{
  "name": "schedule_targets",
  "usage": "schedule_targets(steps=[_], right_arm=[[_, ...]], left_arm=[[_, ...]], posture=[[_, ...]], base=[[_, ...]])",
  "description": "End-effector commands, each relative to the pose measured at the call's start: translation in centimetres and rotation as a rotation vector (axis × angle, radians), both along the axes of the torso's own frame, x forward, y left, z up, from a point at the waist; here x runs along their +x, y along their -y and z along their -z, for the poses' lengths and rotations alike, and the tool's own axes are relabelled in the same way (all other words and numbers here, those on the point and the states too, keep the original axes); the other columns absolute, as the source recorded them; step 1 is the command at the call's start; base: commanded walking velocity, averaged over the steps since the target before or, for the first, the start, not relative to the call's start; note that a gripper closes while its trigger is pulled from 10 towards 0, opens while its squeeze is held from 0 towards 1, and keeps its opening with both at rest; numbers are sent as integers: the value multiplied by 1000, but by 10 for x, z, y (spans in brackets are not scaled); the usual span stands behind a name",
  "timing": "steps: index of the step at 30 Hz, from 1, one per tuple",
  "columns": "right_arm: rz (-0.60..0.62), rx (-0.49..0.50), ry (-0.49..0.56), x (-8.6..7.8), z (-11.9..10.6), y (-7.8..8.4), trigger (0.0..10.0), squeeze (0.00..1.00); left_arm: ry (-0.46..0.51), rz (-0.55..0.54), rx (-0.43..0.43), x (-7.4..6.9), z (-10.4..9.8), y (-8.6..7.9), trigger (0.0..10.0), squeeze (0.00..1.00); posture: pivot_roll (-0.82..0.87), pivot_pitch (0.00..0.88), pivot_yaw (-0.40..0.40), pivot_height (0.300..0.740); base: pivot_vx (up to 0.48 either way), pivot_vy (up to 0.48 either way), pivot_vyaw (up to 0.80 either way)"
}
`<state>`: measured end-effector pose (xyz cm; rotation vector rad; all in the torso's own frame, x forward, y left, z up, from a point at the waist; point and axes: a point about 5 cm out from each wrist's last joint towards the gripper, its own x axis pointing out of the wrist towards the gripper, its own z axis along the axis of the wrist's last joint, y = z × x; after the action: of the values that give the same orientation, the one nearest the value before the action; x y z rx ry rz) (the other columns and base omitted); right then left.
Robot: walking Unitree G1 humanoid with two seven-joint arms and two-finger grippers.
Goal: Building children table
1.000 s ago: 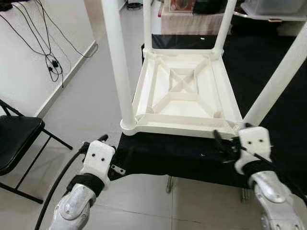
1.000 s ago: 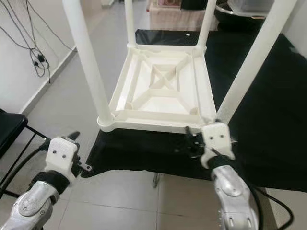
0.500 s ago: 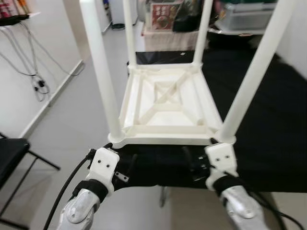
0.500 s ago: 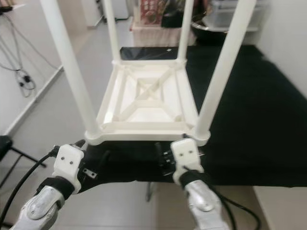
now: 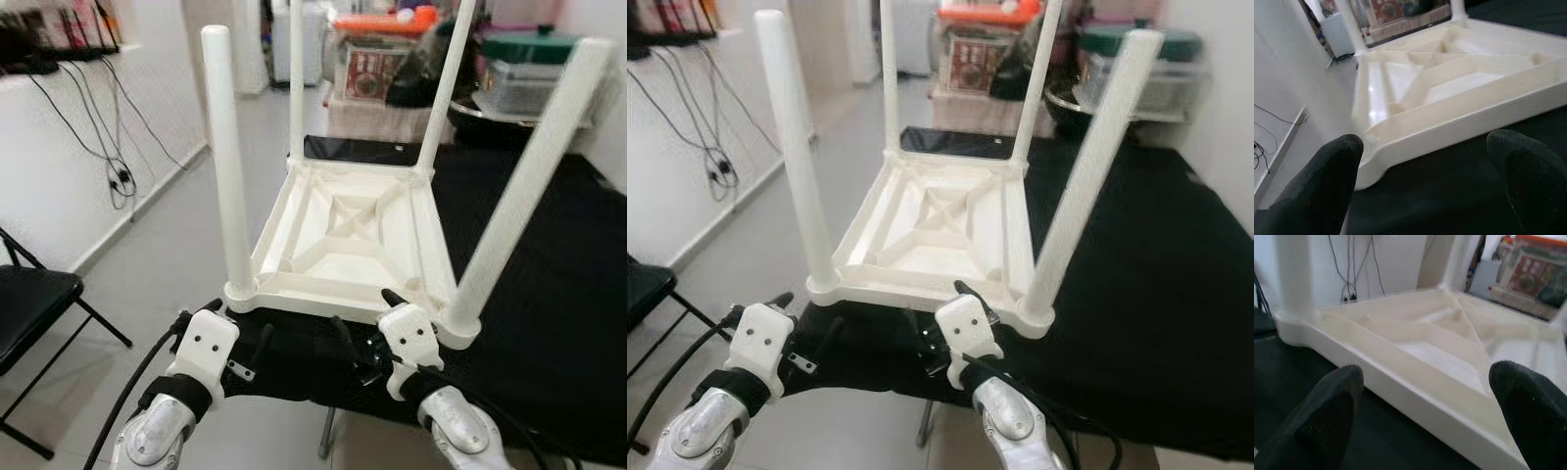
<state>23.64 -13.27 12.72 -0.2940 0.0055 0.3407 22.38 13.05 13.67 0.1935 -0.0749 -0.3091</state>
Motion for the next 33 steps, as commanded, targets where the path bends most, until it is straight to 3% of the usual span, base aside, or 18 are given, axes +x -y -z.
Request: schedule_targets(steps=[1,16,24,33], right_arm=[[-2,5,2,1,0,-2,10000,0],[-2,30,25,5,-3,0,10000,0],[36,67,38,6,-8,6,10000,0],[118,174,132,17,-39,25,10000,0]], left_arm=[[10,-24,8,1,0,-5,10000,0],[53,-125,36,17,-12,-22,10000,0],[85,-107,53,18,-16,-19,10000,0],[128,-53,67,26,-29,-16,10000,0]], posture=[[-62,7,21,740],[-55,17,25,740],[-56,22,31,740],[-60,29,38,740]], base=[[0,0,0],[0,64,0],[0,180,0],[0,0,0]])
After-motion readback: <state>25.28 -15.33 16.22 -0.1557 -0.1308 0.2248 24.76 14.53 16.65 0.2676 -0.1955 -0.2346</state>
